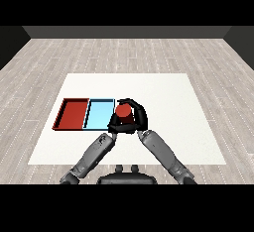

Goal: Pick the red can and put it in the red box

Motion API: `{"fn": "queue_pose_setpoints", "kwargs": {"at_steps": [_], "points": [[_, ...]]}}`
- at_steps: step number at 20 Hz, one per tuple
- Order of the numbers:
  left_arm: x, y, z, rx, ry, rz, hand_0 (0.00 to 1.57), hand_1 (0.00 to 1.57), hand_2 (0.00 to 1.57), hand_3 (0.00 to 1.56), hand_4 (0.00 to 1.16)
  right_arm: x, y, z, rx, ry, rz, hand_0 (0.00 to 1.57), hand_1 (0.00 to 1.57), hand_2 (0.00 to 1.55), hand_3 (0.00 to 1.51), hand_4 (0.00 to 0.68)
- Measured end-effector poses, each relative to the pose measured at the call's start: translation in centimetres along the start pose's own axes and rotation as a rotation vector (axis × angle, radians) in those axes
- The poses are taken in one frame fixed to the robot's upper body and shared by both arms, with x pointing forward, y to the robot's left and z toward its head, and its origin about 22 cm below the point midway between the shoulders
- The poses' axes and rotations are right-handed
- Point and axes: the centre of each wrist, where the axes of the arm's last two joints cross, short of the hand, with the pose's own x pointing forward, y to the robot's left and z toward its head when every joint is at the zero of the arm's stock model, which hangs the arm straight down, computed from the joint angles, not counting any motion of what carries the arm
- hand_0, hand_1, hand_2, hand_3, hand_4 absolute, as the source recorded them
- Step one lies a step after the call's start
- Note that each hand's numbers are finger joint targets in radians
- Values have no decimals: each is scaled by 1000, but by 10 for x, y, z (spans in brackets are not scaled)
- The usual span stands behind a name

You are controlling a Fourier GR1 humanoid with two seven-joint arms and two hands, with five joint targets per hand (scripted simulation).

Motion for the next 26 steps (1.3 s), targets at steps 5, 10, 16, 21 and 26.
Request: {"fn": "queue_pose_setpoints", "kwargs": {"at_steps": [5,10,16,21,26], "points": [[-1,-3,-2,2,-10,-8,1571,1571,1571,1496,1129,-3,0,-3,29,22,38,0,0,0,0,0],[2,-4,-2,7,-14,-18,1571,1571,1571,1501,1133,0,-10,-5,-10,21,45,0,0,0,0,0],[7,-2,1,6,-22,-17,1571,1571,1571,1489,1137,8,-8,-7,-49,20,59,0,0,0,0,0],[11,3,-8,9,-33,-24,1571,1571,1571,1481,1140,7,-26,-9,-71,9,45,0,0,0,0,0],[10,13,-7,26,-36,-43,1571,1571,1571,1468,1136,16,-49,-2,-112,-36,14,0,0,0,0,0]]}}
